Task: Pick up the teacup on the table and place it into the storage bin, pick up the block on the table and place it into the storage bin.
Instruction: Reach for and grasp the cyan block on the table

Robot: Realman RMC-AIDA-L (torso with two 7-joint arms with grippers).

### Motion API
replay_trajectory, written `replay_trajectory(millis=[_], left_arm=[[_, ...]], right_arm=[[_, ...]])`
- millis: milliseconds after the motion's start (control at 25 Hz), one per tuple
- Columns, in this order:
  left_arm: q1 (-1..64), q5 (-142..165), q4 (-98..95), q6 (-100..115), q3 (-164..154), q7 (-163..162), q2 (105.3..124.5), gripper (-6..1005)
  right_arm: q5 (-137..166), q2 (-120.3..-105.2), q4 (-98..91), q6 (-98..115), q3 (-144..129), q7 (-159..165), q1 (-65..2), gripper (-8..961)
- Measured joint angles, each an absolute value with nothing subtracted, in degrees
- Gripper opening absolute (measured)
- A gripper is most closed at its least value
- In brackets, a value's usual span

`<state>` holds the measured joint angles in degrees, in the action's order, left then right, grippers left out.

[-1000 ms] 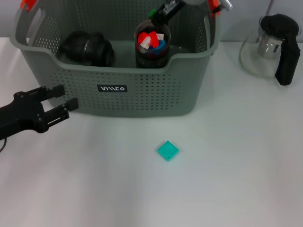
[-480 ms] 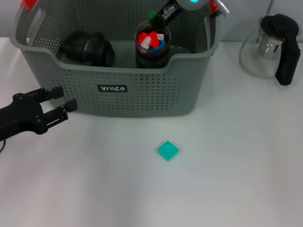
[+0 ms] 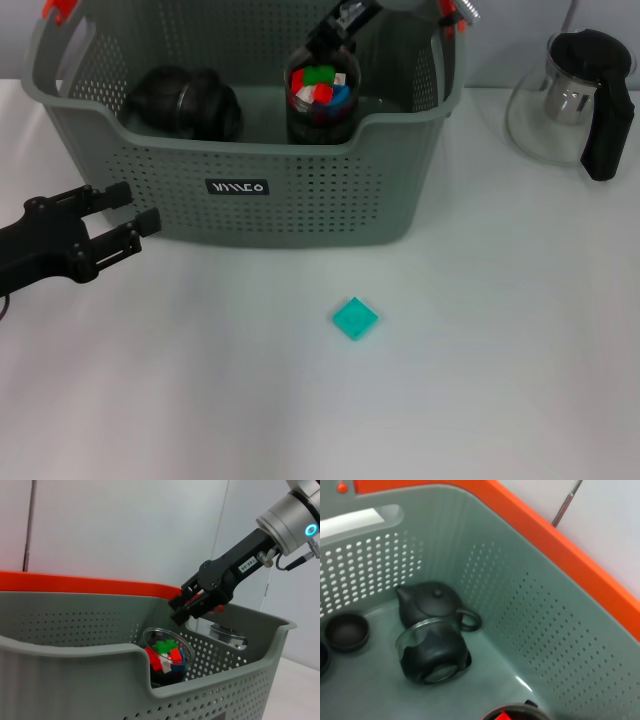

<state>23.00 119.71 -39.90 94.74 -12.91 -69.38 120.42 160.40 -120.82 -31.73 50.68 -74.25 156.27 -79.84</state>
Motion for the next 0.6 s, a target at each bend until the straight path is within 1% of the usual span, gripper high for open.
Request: replay_trajectory(millis=[200,320,400,440,480,600], left_arm=[[23.00,119.70,-39.90,94.74,-12.92,-69.36,120.41,564],[23.01,119.71,-39.90,94.72,-12.94,-69.35,120.41,564],[23.02,119.70,-39.90,94.74,-12.94,-69.36,120.41,564],[23.02,119.71,-39.90,94.75,-12.91,-69.37,120.40,564],[23.02,119.71,-39.91,94.83,-12.91,-69.37,120.41,564],[22.98,119.71,-39.91,95.02,-12.67,-69.38,120.41,564]], right_arm=[[160.32,-120.61,-32.76,50.90,-74.12,156.35,-79.51,449],[158.58,-120.45,-37.65,53.92,-73.98,155.10,-78.02,484],[156.06,-120.42,-44.68,57.48,-74.20,153.33,-75.01,507],[153.02,-120.39,-55.19,62.22,-74.65,151.08,-70.10,519],[153.02,-120.39,-55.19,62.22,-74.65,151.08,-70.10,521],[148.27,-120.27,-69.77,69.44,-75.42,147.99,-62.01,528]])
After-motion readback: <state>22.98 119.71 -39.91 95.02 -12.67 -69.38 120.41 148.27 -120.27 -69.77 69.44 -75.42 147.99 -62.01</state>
